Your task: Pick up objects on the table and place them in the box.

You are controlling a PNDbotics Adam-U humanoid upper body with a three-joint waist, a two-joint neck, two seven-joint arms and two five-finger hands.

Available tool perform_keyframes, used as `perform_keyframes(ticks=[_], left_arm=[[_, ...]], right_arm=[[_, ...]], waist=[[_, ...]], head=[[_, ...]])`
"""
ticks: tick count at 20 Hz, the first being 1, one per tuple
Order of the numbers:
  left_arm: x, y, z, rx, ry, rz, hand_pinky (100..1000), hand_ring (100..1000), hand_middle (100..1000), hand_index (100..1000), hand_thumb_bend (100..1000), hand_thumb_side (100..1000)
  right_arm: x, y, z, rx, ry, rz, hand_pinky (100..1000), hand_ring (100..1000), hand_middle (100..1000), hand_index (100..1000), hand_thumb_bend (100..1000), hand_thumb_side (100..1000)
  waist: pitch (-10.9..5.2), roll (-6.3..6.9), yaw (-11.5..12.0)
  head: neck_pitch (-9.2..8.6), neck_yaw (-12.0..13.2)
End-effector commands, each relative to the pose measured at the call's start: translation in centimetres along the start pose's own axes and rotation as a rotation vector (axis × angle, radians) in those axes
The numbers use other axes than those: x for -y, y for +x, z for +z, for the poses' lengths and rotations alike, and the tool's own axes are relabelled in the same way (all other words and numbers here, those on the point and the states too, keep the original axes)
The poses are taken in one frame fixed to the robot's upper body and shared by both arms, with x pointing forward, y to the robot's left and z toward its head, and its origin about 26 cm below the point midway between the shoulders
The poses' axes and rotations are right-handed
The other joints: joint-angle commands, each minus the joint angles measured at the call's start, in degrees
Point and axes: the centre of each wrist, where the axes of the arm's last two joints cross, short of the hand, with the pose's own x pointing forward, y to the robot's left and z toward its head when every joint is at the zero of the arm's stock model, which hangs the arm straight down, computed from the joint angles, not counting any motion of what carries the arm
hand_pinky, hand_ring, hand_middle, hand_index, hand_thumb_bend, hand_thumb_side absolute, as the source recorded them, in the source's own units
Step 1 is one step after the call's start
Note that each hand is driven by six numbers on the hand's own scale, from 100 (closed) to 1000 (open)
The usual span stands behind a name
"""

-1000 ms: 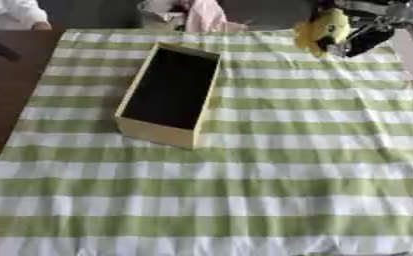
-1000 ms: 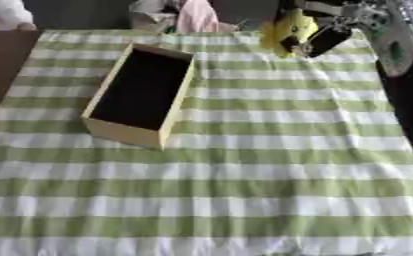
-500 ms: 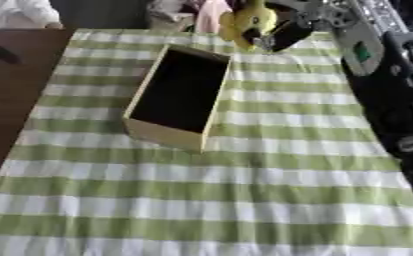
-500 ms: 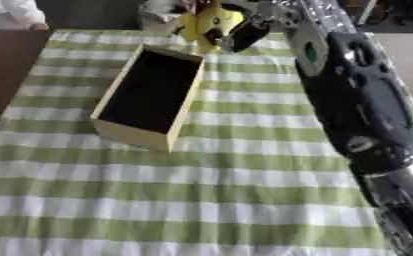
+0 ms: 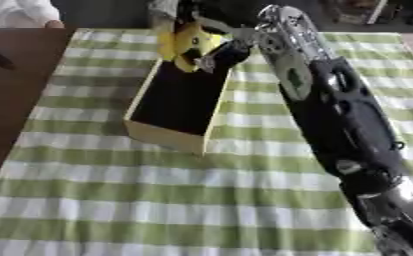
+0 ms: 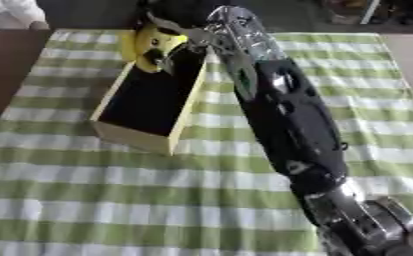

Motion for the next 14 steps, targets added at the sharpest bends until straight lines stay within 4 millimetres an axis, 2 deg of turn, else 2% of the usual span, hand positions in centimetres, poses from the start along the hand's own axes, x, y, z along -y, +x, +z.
perform_keyframes(ticks=[1, 8, 10, 11, 14], left_arm=[[0.0, 0.7, -0.6, 0.032, -0.012, -0.001, 463, 989, 865, 694, 100, 740], [0.0, 0.7, -0.6, 0.033, -0.012, -0.002, 462, 991, 867, 693, 100, 741], [0.0, 0.7, -0.6, 0.032, -0.012, -0.001, 462, 993, 867, 693, 100, 742], [0.0, 0.7, -0.6, 0.031, -0.012, -0.001, 462, 993, 868, 693, 100, 742], [0.0, 0.6, -0.6, 0.03, -0.012, -0.001, 462, 993, 868, 693, 100, 742]], right_arm=[[0.7, 1.1, -0.7, -0.002, -0.038, 0.04, 577, 679, 688, 700, 100, 125], [-2.4, 1.9, -0.9, -0.018, -0.019, 0.004, 542, 666, 689, 696, 100, 147], [-2.8, 1.9, -0.8, -0.026, -0.024, -0.004, 537, 664, 689, 694, 100, 118], [-2.9, 1.8, -0.8, -0.031, -0.027, -0.005, 536, 664, 689, 694, 100, 147], [-3.1, 1.6, -0.7, -0.05, -0.044, -0.008, 526, 660, 690, 694, 100, 152]], waist=[[-0.67, 0.26, 0.16], [-0.22, 0.43, 0.23], [-0.15, 0.46, 0.2], [-0.13, 0.47, 0.19], [-0.12, 0.5, 0.15]], head=[[-0.89, -0.28], [-1.16, -0.18], [-1.2, -0.18], [-1.22, -0.15], [-1.28, -0.15]])
